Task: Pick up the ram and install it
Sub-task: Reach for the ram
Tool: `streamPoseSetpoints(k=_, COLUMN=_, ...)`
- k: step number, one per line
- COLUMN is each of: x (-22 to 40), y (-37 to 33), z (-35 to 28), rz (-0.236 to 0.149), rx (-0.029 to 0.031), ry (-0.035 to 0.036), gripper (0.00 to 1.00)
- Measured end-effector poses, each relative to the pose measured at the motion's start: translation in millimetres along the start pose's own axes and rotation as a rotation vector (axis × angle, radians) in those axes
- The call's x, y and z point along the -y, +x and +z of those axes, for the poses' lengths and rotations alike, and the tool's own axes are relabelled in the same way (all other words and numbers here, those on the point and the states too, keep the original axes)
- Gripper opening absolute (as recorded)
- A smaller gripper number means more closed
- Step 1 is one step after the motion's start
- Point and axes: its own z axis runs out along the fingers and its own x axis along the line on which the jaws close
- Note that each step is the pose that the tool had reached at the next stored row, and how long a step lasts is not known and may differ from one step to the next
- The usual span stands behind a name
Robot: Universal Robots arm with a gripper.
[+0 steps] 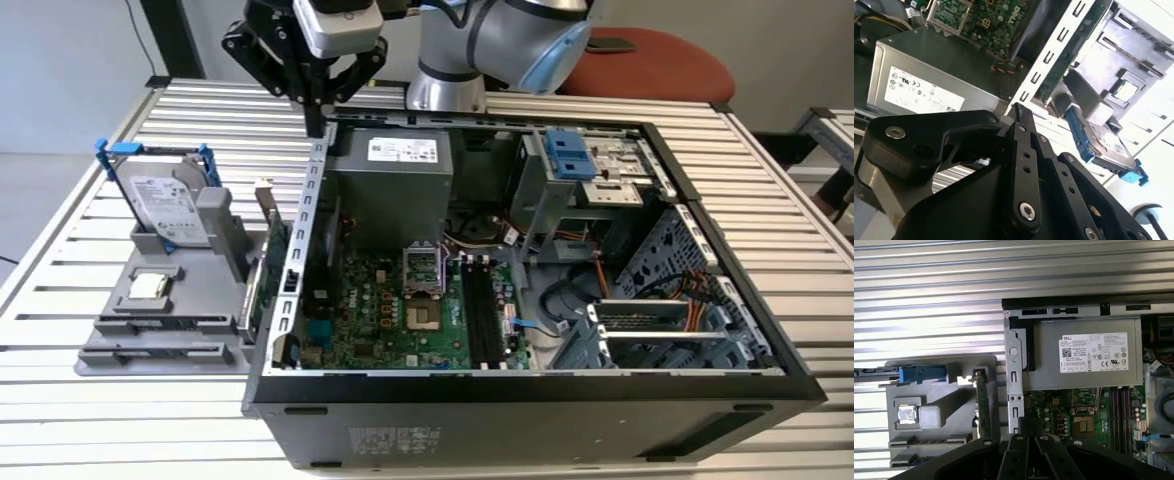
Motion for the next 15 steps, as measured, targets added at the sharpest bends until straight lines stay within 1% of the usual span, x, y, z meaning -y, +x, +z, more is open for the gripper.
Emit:
streamPoseSetpoints(k=1, x=0.1, y=1.6, z=0.0, rz=0.000, rx=-0.0017, ry=0.0001, gripper=0.00)
streamPoseSetpoints(k=9, x=1.3, y=18.1, z=0.4, rz=-0.002, rx=-0.0020, ry=-0.0006, gripper=0.00)
streamPoseSetpoints(k=15, x=2.0, y=28.6, z=0.6, rz=-0.023, rx=-0.0030, ry=-0.0001, gripper=0.00)
